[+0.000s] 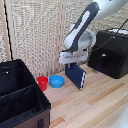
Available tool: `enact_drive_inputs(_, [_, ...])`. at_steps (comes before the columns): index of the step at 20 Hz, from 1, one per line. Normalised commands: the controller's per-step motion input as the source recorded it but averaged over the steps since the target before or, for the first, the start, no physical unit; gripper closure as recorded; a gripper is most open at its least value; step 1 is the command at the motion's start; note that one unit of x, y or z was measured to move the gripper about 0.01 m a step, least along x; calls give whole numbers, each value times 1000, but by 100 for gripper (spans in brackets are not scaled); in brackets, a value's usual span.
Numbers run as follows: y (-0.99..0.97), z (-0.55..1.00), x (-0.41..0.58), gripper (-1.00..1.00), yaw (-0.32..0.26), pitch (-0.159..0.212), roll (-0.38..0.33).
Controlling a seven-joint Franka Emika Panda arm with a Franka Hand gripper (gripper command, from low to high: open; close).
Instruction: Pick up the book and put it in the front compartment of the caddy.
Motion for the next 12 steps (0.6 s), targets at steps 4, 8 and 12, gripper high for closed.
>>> enact_drive_inputs(4, [-59,1000,-9,100,-203,2,5])
enact_drive_inputs(8, [16,919,-132,100,-270,-48,40])
enact_drive_inputs(12, [66,833,-66,100,-289,-65,40])
